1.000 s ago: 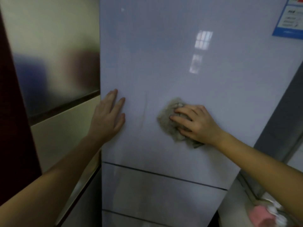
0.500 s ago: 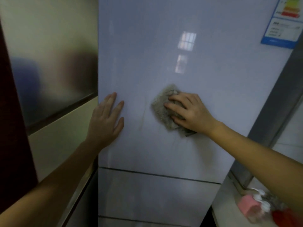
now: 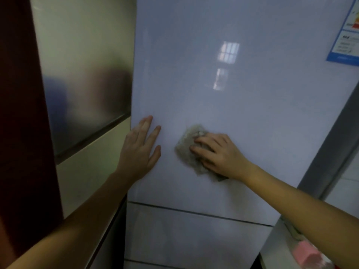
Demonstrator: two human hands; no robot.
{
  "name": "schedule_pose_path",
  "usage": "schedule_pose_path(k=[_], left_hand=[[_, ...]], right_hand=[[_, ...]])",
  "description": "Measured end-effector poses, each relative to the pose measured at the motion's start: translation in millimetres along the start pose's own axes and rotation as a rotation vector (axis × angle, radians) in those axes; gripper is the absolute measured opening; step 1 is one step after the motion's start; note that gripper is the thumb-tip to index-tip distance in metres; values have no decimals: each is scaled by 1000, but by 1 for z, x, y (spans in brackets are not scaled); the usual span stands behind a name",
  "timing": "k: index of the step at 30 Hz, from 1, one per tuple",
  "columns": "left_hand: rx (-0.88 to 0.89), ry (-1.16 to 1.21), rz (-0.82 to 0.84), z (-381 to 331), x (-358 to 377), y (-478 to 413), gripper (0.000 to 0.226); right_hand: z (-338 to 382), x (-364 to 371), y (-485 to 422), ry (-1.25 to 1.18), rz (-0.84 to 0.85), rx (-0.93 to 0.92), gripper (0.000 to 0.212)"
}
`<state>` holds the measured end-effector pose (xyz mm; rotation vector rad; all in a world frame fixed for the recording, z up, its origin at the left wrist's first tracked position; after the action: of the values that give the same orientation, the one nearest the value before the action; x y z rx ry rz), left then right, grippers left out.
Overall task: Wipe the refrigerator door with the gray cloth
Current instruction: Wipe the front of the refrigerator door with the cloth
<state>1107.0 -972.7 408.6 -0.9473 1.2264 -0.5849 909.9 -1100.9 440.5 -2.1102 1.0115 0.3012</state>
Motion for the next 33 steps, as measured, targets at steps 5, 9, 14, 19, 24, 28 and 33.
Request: schedule_pose_path(k=[5,9,14,19,24,28,33], left_hand=[[45,-30,13,2,0,0,59],[76,-49,7,3,1,0,57],[72,-30,-15,3,1,1,58],[84,-27,-42,1,-2,1,55],[51,2,-27,-2,1,2,57],[55,31,-43,-3,-1,4,53],[78,46,-63,-3,0,11,50]], right_hand=[[-40,-26,-10,-2,-104,211,45],[-67,-46,-31,12,-196,388,46],[-10,0,-42,-62,-107,179,41],[51,39,-5,-87,50,-135,28],[-1,5,-12,-30,-38,59,38],[-29,-18,-35,-28,-129,251,40],[15,16,-27,-91,-53,119,35]])
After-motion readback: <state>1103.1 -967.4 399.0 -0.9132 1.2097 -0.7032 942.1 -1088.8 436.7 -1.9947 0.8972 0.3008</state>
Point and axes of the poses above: each hand's wrist, its own y-axis away from the middle knuckle, its own x-axis out of the palm, z = x × y, the point moved 7 cm from there along -y, towards the middle knuckle, and after that the axes turned 6 degrees about z, right-handed, at the moved point
